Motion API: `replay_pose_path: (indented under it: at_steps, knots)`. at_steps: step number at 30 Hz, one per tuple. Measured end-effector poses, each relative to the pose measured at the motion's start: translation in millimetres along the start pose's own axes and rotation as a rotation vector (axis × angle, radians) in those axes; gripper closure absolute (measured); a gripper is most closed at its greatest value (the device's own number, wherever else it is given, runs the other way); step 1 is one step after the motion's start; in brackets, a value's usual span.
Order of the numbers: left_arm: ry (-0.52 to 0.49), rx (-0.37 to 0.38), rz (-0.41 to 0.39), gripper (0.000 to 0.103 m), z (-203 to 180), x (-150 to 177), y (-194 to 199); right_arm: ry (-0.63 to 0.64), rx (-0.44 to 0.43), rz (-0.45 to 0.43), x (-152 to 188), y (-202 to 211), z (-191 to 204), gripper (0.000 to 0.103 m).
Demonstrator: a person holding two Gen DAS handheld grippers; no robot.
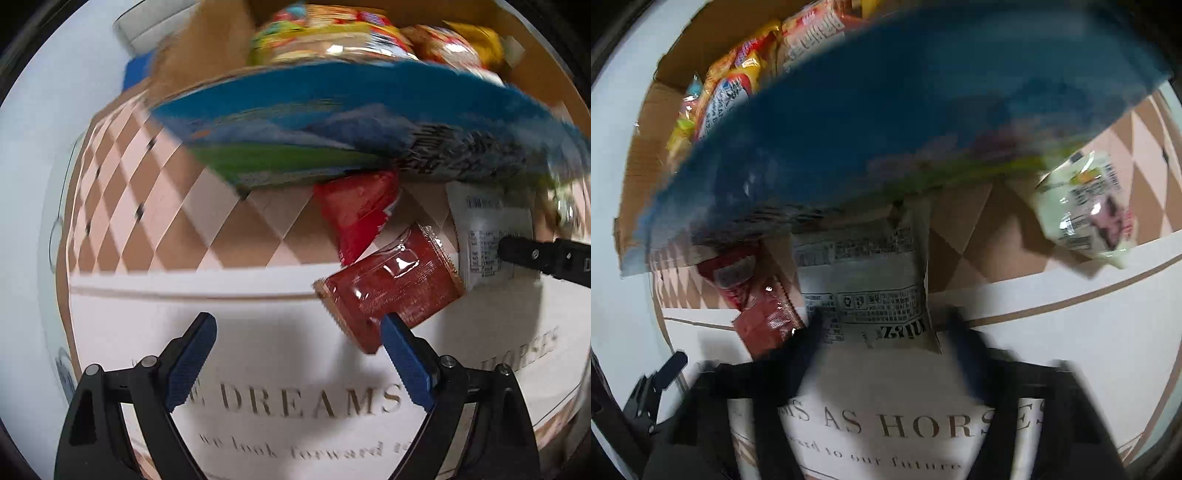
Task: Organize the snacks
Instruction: 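Move both tools back down to the snacks on the table, then grasp the dark red pouch with left tool while right tool grasps white wafer bag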
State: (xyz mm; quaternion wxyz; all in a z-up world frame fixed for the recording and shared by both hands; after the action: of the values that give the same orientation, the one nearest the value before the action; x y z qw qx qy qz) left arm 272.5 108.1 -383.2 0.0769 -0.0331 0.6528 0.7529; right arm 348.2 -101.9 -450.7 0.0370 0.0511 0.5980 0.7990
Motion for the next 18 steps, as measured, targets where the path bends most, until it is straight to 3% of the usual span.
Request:
replay_pose_path:
  at_steps: [3, 7, 12, 18]
  knots:
    - [-0.118, -0.01, -0.048, 0.012, -17, -4, 3, 0.043, 0.018, -0.011, 3, 5, 0, 0.071]
    - [-0.269, -0.036, -0.109, 0.012, -43, -5, 13, 0.039, 0.015, -0.008, 14, 15, -17, 0.08]
    - [-0.428, -0.02, -0.131, 0.012, -79, 2, 17, -0.037, 0.021, 0.013, 39, 28, -62, 0.081]
    - [-0.556, 0.013, -0.045, 0.012, -114, 11, -1, -0.107, -0.075, 0.147, 72, 34, -84, 0.076]
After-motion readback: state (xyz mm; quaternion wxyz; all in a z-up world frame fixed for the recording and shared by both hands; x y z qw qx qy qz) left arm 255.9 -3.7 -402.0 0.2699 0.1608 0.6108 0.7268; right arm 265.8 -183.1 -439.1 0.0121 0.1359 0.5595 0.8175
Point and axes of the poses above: each gripper's, at about its wrist camera, not at the fingertips, and y roughly against the way its jaws point, z to its left, x to its underside, the point moved 5 cm from there along -y, roughly the way its jaws point, and after that the axes turned 5 degrees about y, right-handed, at the moved point
